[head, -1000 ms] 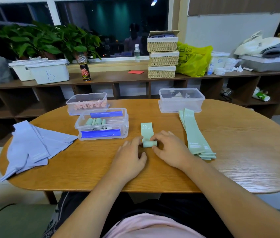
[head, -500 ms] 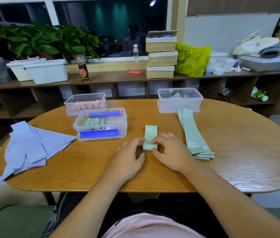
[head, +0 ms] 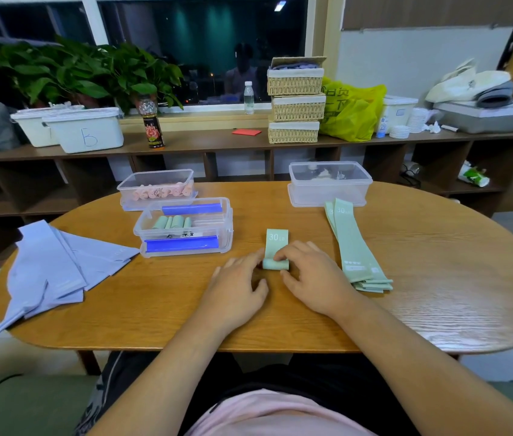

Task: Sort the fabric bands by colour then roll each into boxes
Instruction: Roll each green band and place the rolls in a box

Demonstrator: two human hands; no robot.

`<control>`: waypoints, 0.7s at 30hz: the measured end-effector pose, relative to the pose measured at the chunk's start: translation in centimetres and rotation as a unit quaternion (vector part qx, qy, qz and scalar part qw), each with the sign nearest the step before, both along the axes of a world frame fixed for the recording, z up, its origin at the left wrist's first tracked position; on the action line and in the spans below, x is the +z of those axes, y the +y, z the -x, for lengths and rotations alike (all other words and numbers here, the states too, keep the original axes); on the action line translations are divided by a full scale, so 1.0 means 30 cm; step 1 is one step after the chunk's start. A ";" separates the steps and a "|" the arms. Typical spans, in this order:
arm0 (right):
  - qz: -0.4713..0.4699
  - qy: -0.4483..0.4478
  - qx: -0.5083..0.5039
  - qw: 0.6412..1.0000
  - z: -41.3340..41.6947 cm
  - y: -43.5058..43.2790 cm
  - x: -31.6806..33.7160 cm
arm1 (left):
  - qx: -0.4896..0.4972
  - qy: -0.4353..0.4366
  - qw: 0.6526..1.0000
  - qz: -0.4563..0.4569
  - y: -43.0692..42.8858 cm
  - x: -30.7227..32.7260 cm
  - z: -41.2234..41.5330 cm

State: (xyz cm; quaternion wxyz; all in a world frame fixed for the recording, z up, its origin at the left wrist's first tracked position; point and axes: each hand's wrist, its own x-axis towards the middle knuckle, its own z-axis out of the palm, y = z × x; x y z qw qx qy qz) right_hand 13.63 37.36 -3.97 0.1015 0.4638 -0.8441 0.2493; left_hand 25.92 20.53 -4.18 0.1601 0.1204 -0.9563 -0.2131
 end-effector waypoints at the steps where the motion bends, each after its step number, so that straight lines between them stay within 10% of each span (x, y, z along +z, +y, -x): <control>1: 0.000 -0.003 -0.001 1.000 0.002 0.000 -0.001 | 0.004 0.004 1.000 -0.012 0.000 -0.001 -0.001; 21: 0.017 -0.028 -0.029 0.999 0.002 0.011 -0.009 | -0.058 0.045 0.997 0.021 0.007 -0.003 -0.030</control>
